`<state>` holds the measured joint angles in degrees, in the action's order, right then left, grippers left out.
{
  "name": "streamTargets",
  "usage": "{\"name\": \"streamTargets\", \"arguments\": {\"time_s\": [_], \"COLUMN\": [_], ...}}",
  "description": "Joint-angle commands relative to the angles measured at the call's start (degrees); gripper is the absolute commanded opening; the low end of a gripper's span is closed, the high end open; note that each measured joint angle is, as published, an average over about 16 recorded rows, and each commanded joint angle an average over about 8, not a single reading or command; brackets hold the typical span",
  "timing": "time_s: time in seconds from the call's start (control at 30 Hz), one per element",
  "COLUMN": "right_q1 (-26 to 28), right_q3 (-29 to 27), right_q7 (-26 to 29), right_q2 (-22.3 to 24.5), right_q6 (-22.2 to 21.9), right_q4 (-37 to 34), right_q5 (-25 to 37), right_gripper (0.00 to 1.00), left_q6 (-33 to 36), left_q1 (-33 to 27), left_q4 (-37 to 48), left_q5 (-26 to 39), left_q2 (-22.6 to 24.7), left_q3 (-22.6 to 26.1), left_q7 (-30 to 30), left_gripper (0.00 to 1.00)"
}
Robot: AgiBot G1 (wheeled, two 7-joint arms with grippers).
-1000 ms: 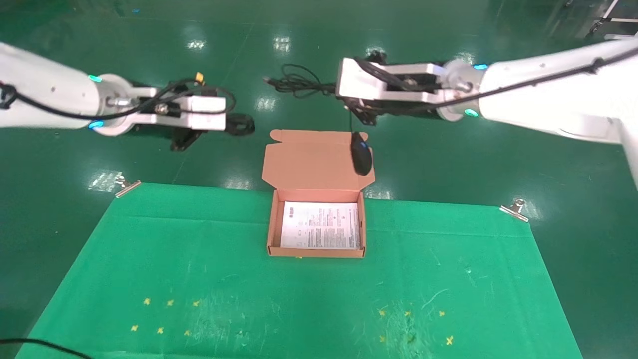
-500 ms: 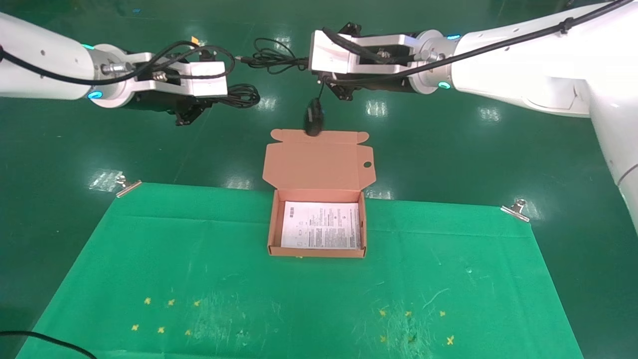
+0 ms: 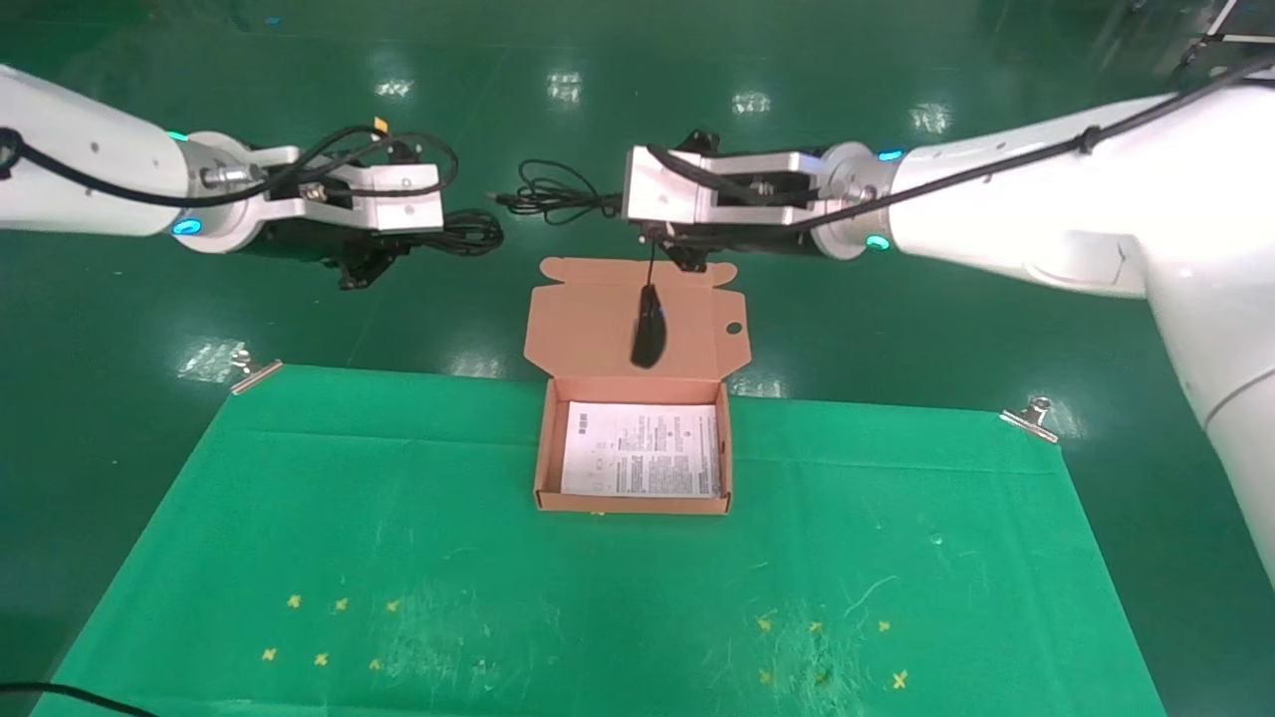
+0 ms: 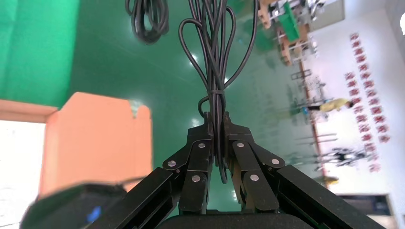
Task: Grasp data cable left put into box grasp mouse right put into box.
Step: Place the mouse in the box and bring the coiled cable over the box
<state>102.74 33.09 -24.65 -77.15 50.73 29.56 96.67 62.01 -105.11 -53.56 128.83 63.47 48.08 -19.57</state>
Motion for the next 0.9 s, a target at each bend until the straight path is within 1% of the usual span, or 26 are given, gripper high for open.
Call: {"name": "streamTargets", "arguments": {"time_s": [0.03, 0.23, 0.47, 0.67, 0.9], "right_q1": [-1.2, -4.1, -6.6, -8.3, -10.3], "right_q3": [0.6, 3.7, 8.8, 12.9, 17.5], "right_q7": [0.8, 3.2, 4.6, 5.7, 8.1], "right_q2": [-0.1, -0.6, -0.9, -1.0, -1.3], "right_q6": [0.2, -2.8, -5.3, -6.5, -9.1], "right_q4": [0.5, 2.4, 3.4, 4.1, 5.5], "right_q5": [0.1, -0.4, -2.2, -4.1, -7.9], "right_gripper": [0.0, 0.0, 0.0, 0.0, 0.0], "left_q6": [0.7, 4.6, 9.9, 13.1, 13.8], "left_q1": [0.4, 0.9, 1.1, 1.2, 1.5], "left_q4": [-0.2, -1.7, -6.1, -9.3, -11.0], "left_q5": [0.5, 5.0, 8.2, 9.8, 10.2], "left_q2": [-0.3, -0.7, -1.7, -2.2, -2.5], "left_q3": [0.3, 1.9, 3.2, 3.8, 3.9], "left_q7": [-0.8, -6.0, -10.7, -13.1, -14.3], "left_gripper": [0.0, 0.0, 0.0, 0.0, 0.0]}}
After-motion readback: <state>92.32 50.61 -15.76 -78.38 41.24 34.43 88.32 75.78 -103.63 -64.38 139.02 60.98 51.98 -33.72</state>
